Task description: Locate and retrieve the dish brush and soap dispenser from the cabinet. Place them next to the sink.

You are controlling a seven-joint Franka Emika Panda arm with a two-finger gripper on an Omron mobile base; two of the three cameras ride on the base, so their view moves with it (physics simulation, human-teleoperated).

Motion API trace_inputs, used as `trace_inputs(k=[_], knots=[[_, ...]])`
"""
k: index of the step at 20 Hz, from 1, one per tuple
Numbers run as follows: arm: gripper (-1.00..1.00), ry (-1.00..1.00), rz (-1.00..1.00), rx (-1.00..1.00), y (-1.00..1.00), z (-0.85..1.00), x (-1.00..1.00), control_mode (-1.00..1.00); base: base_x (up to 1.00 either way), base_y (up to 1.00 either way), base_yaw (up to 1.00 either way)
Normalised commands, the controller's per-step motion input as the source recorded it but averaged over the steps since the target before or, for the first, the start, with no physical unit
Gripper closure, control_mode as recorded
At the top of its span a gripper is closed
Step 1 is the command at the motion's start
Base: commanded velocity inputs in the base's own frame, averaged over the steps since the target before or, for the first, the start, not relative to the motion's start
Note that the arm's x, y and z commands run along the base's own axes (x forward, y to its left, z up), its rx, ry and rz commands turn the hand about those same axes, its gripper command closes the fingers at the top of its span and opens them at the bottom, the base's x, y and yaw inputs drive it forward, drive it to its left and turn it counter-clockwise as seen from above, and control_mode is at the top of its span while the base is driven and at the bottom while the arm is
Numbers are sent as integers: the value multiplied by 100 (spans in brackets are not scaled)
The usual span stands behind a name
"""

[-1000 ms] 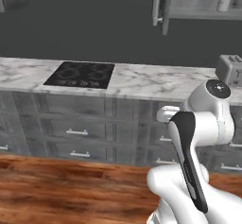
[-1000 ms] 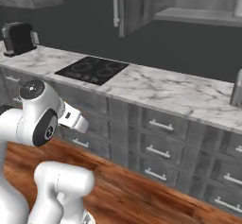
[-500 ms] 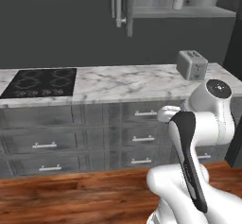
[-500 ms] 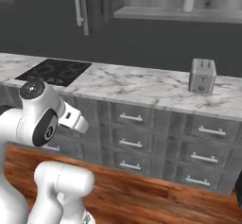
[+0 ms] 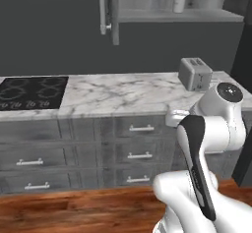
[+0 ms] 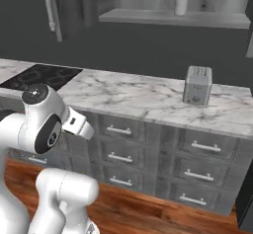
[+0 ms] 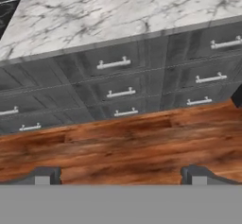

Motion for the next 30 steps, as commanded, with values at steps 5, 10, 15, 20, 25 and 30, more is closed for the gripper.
trace_inputs(k=[5, 10, 15, 20, 25, 30], knots=[[-100, 0, 0, 0, 0, 0, 0, 100, 65, -61, 11], [-100, 0, 0, 0, 0, 0, 0, 100, 48, 0, 2], [-100, 0, 0, 0, 0, 0, 0, 100, 76, 0, 0], [-100, 0, 0, 0, 0, 0, 0, 100, 83, -17, 0], [-100, 0, 0, 0, 0, 0, 0, 100, 56, -6, 0], [-100, 0, 0, 0, 0, 0, 0, 100, 28, 0, 1]])
